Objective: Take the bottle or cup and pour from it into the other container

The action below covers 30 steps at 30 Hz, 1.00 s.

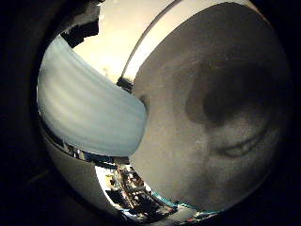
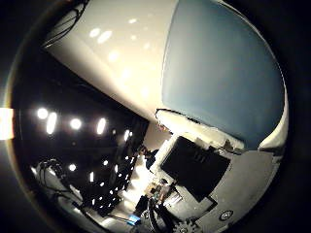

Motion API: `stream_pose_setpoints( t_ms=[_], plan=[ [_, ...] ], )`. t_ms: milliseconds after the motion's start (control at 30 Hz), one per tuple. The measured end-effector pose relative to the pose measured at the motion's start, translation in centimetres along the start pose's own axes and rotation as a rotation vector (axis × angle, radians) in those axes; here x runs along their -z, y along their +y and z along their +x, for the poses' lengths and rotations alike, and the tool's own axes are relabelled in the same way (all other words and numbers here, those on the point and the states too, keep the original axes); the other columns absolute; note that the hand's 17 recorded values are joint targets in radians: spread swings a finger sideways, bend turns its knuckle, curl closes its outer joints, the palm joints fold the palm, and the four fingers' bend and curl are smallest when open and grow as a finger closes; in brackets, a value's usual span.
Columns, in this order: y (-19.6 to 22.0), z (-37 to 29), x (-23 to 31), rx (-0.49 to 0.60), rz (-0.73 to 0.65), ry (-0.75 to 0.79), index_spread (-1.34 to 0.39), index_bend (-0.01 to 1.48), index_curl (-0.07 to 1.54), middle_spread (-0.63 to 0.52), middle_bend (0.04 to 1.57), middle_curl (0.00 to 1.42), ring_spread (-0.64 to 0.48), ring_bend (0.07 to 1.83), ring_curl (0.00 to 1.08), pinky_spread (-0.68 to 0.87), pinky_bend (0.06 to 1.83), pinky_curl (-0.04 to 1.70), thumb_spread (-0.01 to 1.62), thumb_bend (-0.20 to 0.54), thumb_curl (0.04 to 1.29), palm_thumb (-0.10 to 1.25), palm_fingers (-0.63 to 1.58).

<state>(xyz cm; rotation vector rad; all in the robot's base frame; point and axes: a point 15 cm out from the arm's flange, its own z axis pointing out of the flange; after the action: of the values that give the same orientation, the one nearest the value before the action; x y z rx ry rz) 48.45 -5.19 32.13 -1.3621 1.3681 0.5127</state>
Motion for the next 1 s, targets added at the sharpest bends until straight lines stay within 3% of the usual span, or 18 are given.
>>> stream_pose_setpoints(
  t_ms=[100,367,633,1000],
  plan=[
    [-0.2,-0.8,-1.2,0.052,-0.041,0.129,-0.60,0.35,1.18,-0.34,0.95,1.03,-0.26,1.30,0.68,-0.37,1.15,0.82,0.90,-0.027,0.55,0.86,0.91],
    [0.9,-4.4,-6.6,0.057,-0.173,0.212,-0.61,0.33,1.20,-0.35,0.93,1.04,-0.27,1.29,0.68,-0.38,1.14,0.84,0.88,-0.026,0.56,0.86,0.91],
    [-0.5,-7.9,-11.2,0.177,-0.256,0.344,-0.62,0.31,1.20,-0.35,0.91,1.05,-0.27,1.28,0.68,-0.38,1.12,0.86,0.87,-0.026,0.57,0.87,0.92],
    [1.0,-13.9,-17.1,0.357,-0.429,0.529,-0.64,0.28,1.20,-0.36,0.89,1.06,-0.29,1.26,0.68,-0.39,1.09,0.87,0.85,-0.026,0.57,0.88,0.93]
  ],
)
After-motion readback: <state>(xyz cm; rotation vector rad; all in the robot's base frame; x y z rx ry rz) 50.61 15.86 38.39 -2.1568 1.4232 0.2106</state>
